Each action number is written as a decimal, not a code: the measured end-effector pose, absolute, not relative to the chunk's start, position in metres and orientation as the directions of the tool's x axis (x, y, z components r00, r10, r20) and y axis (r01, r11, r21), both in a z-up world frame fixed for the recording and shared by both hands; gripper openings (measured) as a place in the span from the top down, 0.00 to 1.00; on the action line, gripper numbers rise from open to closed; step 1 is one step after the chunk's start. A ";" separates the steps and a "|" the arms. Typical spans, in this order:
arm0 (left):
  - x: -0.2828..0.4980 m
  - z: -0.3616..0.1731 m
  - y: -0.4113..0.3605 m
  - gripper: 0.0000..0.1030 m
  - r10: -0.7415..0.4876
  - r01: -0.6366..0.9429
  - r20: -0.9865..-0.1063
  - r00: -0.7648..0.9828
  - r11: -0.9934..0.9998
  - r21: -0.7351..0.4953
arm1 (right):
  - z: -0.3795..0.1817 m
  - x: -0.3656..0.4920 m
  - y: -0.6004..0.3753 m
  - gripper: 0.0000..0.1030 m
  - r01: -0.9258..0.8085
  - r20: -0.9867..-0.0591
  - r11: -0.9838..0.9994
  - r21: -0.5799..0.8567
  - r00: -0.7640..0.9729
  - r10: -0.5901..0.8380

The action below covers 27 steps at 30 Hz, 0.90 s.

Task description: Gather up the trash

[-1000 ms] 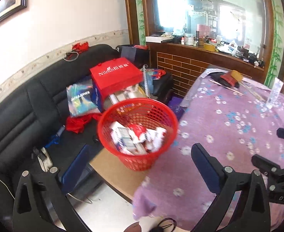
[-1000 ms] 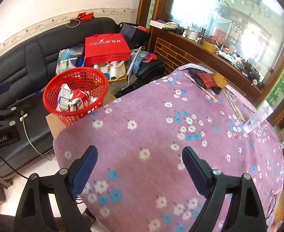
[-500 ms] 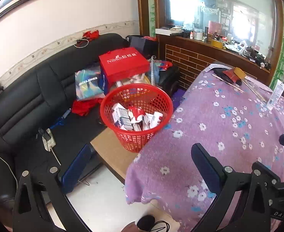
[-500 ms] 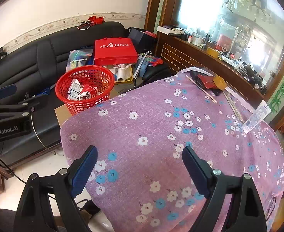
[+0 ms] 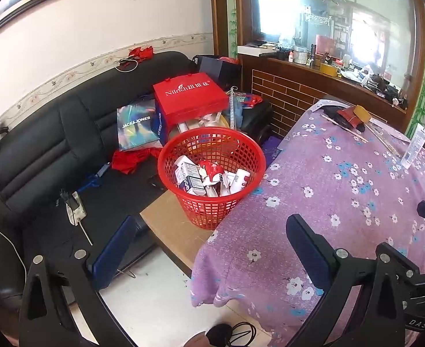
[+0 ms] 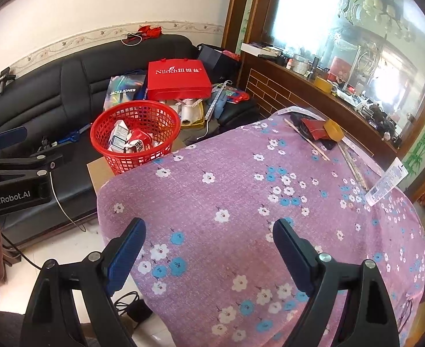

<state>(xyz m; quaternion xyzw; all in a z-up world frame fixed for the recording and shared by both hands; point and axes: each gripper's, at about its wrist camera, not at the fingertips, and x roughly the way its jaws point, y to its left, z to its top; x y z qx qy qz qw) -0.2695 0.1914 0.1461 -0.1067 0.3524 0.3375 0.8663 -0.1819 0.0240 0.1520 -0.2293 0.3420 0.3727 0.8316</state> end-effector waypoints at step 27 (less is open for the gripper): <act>-0.263 0.142 0.207 0.00 0.583 -0.690 -0.701 0.411 0.701 0.179 | 0.146 -0.177 0.042 0.10 -0.781 -0.758 0.610 -0.139 0.480 0.442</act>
